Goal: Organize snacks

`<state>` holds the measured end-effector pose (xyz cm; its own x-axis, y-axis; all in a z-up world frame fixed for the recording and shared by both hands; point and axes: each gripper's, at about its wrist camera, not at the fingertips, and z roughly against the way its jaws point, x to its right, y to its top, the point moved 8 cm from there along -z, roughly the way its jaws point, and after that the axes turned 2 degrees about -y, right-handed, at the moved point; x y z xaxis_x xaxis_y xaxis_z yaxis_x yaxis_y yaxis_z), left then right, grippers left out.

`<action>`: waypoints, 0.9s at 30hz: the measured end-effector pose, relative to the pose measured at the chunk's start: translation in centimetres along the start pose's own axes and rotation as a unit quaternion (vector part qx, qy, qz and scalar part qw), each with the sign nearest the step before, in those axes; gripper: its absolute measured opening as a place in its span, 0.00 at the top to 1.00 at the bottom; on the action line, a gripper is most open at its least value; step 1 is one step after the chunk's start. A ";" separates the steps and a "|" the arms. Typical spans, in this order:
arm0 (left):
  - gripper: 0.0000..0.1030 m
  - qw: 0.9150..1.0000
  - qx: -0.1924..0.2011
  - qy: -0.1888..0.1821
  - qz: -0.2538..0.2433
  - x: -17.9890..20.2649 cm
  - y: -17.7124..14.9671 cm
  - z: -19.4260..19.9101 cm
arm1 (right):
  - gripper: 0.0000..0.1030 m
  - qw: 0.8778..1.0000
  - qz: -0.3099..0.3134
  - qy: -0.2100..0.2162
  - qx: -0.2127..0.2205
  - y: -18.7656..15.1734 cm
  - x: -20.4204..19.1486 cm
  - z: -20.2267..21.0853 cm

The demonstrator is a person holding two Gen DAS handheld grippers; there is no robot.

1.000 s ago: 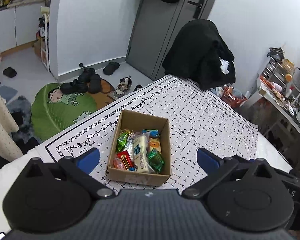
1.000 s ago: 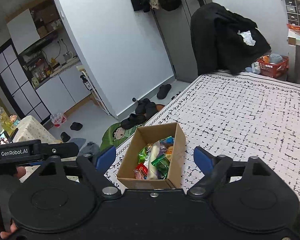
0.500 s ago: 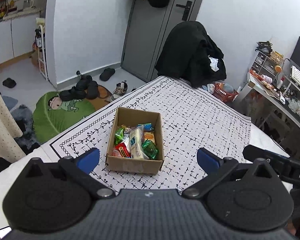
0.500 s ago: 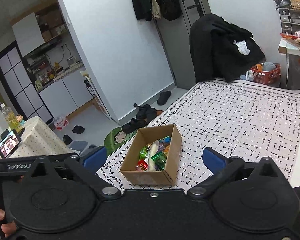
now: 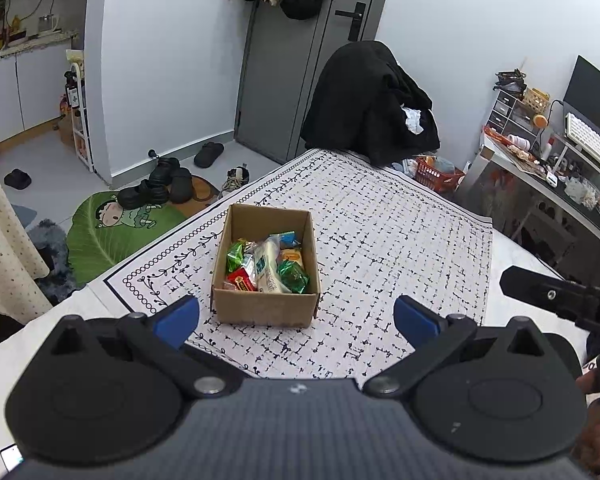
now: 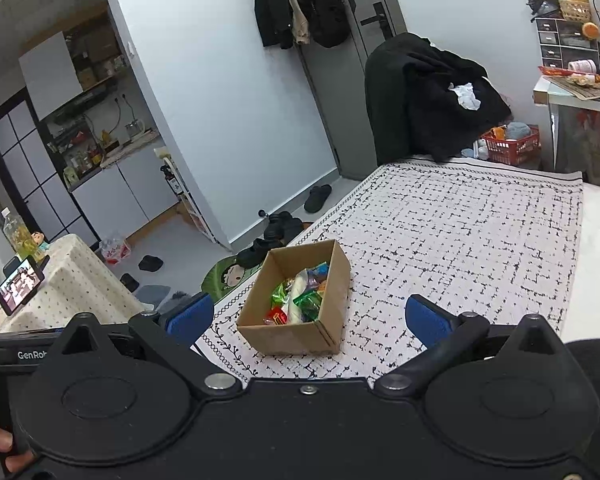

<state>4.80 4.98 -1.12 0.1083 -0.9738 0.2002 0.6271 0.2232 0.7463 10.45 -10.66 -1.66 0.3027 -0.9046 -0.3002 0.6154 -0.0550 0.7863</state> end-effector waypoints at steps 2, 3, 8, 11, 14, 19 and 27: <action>0.00 1.000 0.001 0.000 0.000 -0.1 -0.3 0.3 | 0.00 1.000 0.001 -0.002 -0.003 -0.3 -0.2 0.2; 0.00 1.000 0.001 0.000 -0.001 -0.2 -0.4 0.4 | 0.00 1.000 0.003 -0.002 -0.005 -0.3 -0.2 0.2; 0.00 1.000 -0.001 0.005 -0.003 -0.4 -0.6 0.8 | 0.00 1.000 0.008 -0.002 -0.006 -0.6 -0.5 0.7; 0.00 1.000 0.003 0.006 -0.003 -0.5 -0.5 1.0 | 0.00 1.000 0.009 0.000 -0.006 -0.6 -0.6 0.8; 0.00 1.000 0.003 0.006 -0.004 -0.4 -0.5 1.1 | 0.00 1.000 0.012 0.000 -0.006 -0.5 -0.5 0.9; 0.00 1.000 0.004 0.005 -0.006 -0.1 -0.5 1.2 | 0.00 1.000 0.011 0.000 -0.007 -0.6 -0.4 1.0; 0.00 1.000 0.003 0.006 -0.006 0.0 -0.5 1.2 | 0.00 1.000 0.016 -0.005 -0.014 -0.8 -0.4 0.9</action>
<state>3.58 4.91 -0.70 0.1101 -0.9769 0.1833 0.6233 0.2115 0.7529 9.16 -10.64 -1.69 0.3163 -0.9097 -0.2692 0.6255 -0.0134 0.7801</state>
